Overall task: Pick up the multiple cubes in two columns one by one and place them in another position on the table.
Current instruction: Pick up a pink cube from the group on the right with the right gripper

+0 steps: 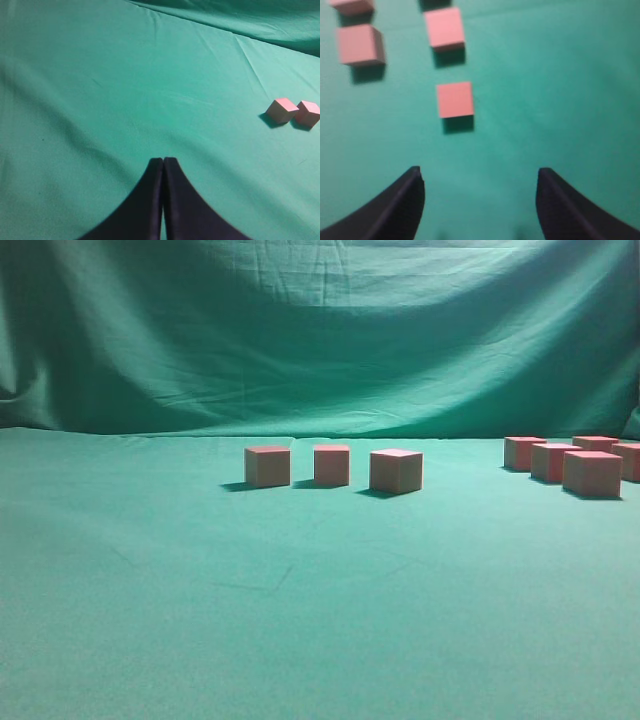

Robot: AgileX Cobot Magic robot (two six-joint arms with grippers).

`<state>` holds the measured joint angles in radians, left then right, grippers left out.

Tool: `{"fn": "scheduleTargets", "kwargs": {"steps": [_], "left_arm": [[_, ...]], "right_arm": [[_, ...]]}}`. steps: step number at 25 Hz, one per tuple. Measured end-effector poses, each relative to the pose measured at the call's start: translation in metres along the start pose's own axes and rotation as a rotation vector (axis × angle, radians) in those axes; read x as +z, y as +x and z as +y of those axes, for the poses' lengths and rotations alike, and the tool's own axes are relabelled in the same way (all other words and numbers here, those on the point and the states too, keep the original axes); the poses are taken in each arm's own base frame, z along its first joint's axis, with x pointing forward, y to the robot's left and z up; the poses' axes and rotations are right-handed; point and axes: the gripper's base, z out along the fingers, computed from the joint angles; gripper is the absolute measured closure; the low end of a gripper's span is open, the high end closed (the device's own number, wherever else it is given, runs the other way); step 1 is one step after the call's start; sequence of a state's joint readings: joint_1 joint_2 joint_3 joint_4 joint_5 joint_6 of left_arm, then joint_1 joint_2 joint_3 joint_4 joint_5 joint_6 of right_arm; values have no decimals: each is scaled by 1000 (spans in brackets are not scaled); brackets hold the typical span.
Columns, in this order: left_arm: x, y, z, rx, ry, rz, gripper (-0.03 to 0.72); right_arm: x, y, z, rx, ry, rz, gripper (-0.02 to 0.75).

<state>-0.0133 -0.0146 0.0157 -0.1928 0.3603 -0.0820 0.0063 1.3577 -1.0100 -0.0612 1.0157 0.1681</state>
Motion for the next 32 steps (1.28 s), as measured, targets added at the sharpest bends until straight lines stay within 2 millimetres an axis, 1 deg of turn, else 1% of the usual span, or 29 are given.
{"fn": "scheduleTargets", "kwargs": {"steps": [2,4,6,7,9,10,11,13,14,15,20,22,26,31,32], "left_arm": [[0,0,0,0,0,0,688],[0,0,0,0,0,0,688],[0,0,0,0,0,0,688],[0,0,0,0,0,0,688],[0,0,0,0,0,0,688],[0,0,0,0,0,0,688],[0,0,0,0,0,0,688],[0,0,0,0,0,0,688],[0,0,0,0,0,0,688],[0,0,0,0,0,0,688],[0,0,0,0,0,0,688],[0,0,0,0,0,0,688],[0,0,0,0,0,0,688],[0,0,0,0,0,0,688],[0,0,0,0,0,0,688]], "right_arm": [[18,5,-6,19,7,20,296],[32,6,-7,4,8,42,296],[46,3,-5,-9,-1,63,296],[51,1,-4,-10,-8,68,242],[64,-3,-2,-9,-18,76,187],[70,-4,-1,-13,-22,79,168],[75,-6,-1,-17,-26,74,186],[84,-10,1,-20,-32,63,186],[88,-12,1,-23,-34,51,144],[92,-14,1,-32,-36,32,159],[107,-21,4,-63,-43,-3,159],[116,-21,7,-80,-46,8,159],[133,-19,20,-139,-56,34,159],[138,-19,28,-159,-63,29,159],[138,-19,28,-156,-65,28,209]]}}
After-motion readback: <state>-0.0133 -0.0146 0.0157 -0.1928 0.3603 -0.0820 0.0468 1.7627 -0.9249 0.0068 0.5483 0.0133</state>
